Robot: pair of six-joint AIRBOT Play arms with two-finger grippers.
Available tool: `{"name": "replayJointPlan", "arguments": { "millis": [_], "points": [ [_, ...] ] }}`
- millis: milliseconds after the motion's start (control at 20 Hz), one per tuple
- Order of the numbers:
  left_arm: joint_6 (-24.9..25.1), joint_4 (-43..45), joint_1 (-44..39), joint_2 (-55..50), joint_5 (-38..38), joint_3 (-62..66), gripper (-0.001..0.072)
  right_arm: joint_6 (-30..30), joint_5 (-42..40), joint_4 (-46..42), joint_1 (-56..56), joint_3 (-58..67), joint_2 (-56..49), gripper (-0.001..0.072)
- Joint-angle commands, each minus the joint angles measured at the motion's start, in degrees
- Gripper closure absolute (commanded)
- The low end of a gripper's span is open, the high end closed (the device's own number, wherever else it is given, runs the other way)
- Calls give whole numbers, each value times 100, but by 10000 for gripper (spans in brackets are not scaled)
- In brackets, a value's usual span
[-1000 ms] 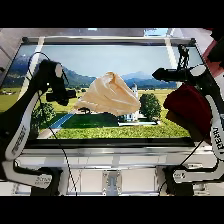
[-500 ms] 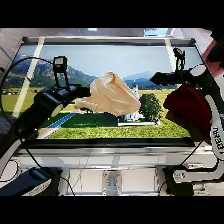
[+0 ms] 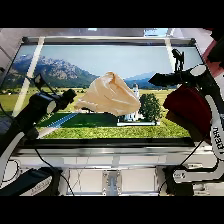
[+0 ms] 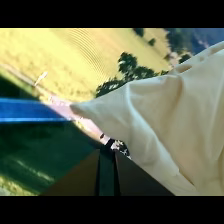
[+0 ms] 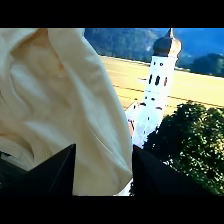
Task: Fold the shirts.
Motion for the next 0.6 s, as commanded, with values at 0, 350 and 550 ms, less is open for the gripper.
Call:
{"name": "replayJointPlan", "arguments": {
  "millis": [0,350,550],
  "points": [
    [-562,-1576,304,-181,-24,-407,616,0,20,59,-2,7,2,302],
    [-890,-1648,315,-767,1141,-584,395,0,24,52,-2,7,2,303],
    [435,-3091,315,-1351,2090,-581,425,-2,68,52,-2,7,2,303]
  ]
}}
